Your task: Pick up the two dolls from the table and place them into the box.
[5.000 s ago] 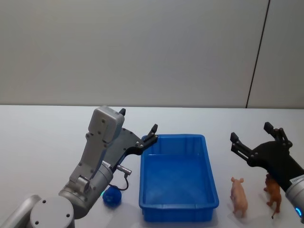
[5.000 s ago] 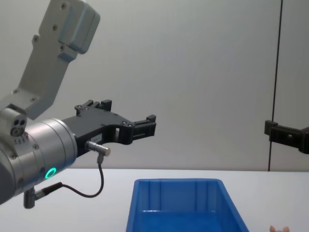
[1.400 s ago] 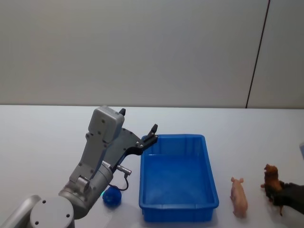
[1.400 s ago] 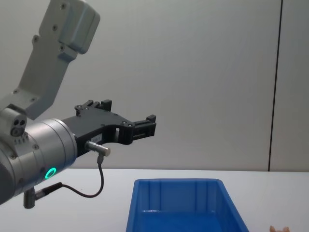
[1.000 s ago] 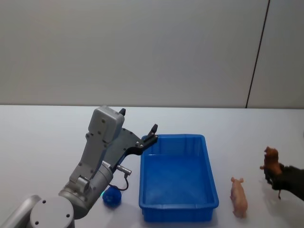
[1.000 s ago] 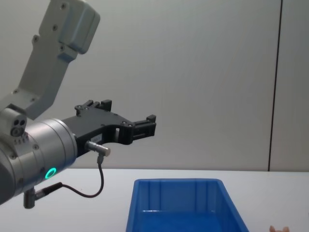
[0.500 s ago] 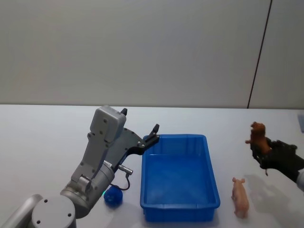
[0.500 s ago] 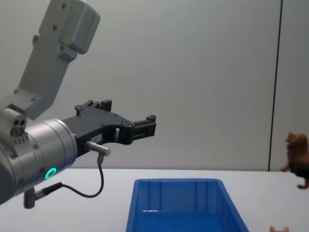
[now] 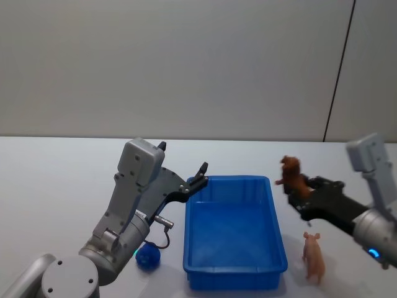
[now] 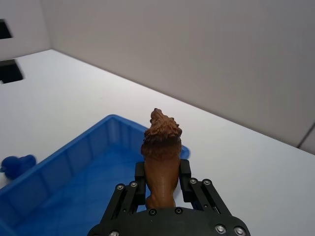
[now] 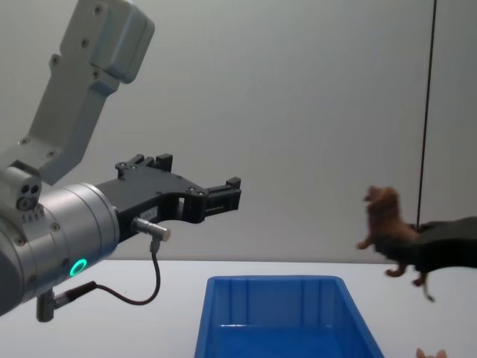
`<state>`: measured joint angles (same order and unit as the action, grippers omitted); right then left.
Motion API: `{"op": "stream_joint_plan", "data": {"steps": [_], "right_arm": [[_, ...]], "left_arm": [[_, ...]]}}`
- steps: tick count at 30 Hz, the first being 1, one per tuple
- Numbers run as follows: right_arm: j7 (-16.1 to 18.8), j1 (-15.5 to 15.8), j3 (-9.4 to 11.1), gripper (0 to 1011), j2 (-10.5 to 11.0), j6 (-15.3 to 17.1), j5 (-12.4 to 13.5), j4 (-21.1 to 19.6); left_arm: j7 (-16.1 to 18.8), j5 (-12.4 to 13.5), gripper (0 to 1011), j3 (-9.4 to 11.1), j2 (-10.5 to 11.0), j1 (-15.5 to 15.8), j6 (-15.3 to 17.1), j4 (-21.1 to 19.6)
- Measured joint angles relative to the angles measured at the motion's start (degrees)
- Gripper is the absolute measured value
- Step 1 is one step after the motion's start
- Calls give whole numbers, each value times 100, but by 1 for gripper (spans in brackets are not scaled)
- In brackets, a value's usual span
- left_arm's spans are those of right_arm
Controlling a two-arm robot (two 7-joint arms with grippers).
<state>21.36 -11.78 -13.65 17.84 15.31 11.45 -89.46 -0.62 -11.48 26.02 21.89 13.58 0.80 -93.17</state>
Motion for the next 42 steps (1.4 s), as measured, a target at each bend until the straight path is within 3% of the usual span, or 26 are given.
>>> {"op": "stream_joint_plan", "data": {"steps": [11,22,30,42], "right_arm": [[400,-87,-417,417,-293,80,-505,187],[396,-91,-614,769,-430,98,-707,268],[155,-11,-611,995,-410,-41,-641,163],[-460,330,-381,1001,-116,-24,-201,-259]], "left_arm": [[0,0,1001,0,0,0,0,0],[0,0,1001,0,0,0,0,0],[0,0,1001,0,0,0,0,0],[0,0,1001,0,0,0,0,0]]}}
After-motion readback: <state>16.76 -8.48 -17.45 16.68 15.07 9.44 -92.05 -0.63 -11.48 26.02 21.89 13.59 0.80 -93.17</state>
